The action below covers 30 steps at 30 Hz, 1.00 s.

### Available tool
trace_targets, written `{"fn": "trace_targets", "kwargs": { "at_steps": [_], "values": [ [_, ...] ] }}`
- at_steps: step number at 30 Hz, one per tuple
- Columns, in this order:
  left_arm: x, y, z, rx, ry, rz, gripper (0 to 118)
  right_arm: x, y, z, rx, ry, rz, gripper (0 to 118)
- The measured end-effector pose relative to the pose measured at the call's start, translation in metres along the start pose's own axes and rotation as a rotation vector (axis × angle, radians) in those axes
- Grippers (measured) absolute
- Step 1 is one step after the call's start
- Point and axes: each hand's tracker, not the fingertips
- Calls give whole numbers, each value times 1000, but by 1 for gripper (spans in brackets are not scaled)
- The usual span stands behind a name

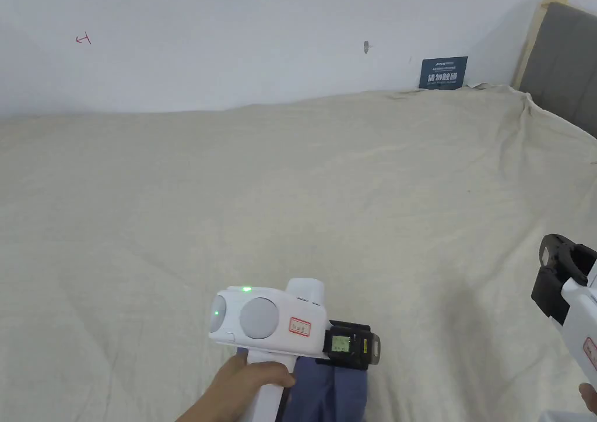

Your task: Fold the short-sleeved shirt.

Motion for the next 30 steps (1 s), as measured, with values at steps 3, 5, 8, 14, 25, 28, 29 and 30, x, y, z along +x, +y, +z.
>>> {"fn": "trace_targets", "kwargs": {
  "at_steps": [3,5,8,14,25,28,29,30],
  "values": [
    [-4,-2,23,98,70,-37,116,-4,3,1,10,5,4,0],
    [-12,-5,30,141,139,-74,116,-5,4,2,15,8,5,0],
    [-22,-11,40,178,234,-118,115,-8,7,4,21,12,7,0],
    [-40,-35,50,267,318,-113,58,-7,9,7,32,19,4,0],
    [-44,-65,15,326,297,-53,0,-4,12,12,41,9,0,0],
    [-41,-70,-11,299,294,-87,0,-1,9,12,36,3,-6,0],
    [-39,-73,-18,286,284,-99,0,0,8,12,32,1,-8,0],
    [-35,-76,-24,280,283,-103,0,0,8,12,26,-4,-4,0]
  ]
}}
